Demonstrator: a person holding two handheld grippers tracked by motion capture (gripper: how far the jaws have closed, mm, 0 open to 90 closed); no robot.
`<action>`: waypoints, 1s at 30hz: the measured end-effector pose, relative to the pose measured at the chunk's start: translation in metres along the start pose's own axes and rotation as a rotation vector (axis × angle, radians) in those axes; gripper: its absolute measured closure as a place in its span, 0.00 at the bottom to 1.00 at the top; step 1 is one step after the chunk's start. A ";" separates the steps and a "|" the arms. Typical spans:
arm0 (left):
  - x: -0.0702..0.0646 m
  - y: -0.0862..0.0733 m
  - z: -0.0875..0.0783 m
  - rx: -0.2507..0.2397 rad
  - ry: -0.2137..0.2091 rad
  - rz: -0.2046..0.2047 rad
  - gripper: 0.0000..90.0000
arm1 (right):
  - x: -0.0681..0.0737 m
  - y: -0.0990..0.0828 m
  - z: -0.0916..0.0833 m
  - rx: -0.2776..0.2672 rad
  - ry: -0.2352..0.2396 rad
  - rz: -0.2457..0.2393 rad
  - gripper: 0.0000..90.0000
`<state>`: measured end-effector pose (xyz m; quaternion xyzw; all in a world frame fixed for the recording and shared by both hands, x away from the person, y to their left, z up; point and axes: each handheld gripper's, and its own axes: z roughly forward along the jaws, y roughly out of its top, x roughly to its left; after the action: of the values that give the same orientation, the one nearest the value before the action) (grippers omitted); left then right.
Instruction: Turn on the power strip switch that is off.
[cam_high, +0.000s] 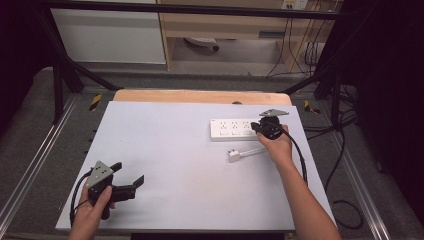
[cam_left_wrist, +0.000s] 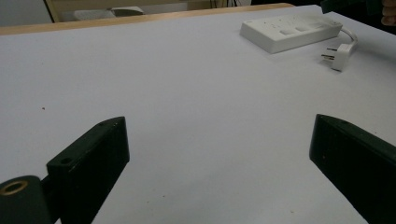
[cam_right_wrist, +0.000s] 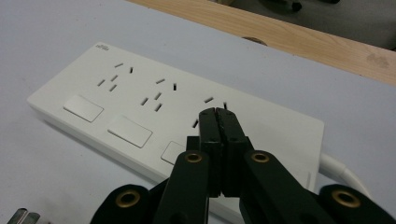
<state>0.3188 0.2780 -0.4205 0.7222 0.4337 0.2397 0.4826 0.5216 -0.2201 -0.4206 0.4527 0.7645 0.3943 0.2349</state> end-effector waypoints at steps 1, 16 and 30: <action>0.000 0.000 0.000 0.001 0.000 0.000 0.05 | 0.000 -0.001 0.000 0.001 0.004 0.002 1.00; 0.000 0.000 0.001 0.005 -0.004 0.003 0.06 | 0.001 -0.006 0.004 0.014 0.001 0.009 1.00; -0.001 0.000 0.001 0.006 -0.005 0.004 0.06 | 0.001 -0.009 0.008 0.023 0.003 0.017 0.99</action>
<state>0.3189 0.2773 -0.4211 0.7251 0.4316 0.2376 0.4810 0.5223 -0.2185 -0.4329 0.4614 0.7654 0.3881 0.2250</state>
